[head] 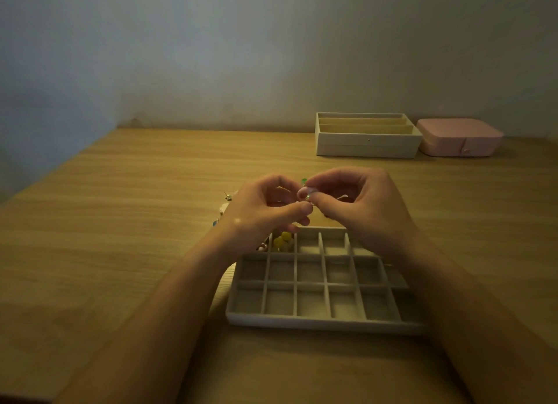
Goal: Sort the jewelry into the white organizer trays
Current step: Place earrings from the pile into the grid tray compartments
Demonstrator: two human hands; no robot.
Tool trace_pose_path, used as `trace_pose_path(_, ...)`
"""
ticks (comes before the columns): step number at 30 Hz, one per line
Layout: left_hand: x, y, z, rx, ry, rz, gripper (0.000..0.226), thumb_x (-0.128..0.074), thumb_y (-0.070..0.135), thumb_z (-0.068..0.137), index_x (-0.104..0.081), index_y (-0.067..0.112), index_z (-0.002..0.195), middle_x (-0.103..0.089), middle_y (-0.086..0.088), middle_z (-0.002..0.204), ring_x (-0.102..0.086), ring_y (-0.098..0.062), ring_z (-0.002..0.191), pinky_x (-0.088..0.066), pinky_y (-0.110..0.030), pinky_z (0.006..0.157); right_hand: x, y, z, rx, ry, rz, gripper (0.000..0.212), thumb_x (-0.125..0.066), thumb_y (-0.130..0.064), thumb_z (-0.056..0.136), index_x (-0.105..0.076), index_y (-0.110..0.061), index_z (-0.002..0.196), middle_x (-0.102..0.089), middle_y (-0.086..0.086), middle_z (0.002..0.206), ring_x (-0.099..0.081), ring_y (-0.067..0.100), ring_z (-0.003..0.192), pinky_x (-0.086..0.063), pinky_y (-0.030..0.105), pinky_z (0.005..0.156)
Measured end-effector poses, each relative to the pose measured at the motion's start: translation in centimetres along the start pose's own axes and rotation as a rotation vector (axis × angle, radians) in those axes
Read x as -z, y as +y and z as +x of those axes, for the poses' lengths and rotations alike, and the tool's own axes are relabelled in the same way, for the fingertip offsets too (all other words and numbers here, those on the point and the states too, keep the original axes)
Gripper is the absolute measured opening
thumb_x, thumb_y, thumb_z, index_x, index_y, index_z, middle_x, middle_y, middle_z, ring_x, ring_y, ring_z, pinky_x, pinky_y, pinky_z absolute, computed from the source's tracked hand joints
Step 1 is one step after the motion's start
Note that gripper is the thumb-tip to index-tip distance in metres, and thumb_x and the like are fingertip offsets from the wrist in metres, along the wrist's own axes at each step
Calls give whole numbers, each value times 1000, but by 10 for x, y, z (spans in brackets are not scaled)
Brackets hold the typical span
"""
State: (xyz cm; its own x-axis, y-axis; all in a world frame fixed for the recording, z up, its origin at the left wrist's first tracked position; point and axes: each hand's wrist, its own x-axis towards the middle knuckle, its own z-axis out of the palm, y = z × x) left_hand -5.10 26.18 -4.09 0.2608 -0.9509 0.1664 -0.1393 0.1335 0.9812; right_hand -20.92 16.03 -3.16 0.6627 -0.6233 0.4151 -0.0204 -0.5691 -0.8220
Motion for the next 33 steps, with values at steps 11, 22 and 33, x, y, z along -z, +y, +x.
trace_pose_path(11,9,1,-1,12,96,-131,32,-75,22,79,-71,16,110,-75,-9,102,-71,-23,91,-57,-28,73,5,-1,4,-313,5,208,12,-74,-10,90,-70,-7,101,-74,9,85,-69,16,68,-57,33,65)
trace_pose_path(22,6,-1,-2,21,89,-50,30,-75,24,79,-74,14,107,-73,-19,105,-69,-39,101,-55,-56,94,3,2,1,-326,-262,54,11,-75,-21,91,-70,-17,100,-77,2,85,-76,15,77,-62,27,65)
trace_pose_path(33,6,-2,0,-6,41,32,24,-73,12,86,-72,9,109,-73,-16,102,-72,-35,94,-60,-46,85,-1,4,2,-137,-75,-69,15,-74,-28,91,-72,-17,101,-73,-5,85,-72,11,75,-60,23,63)
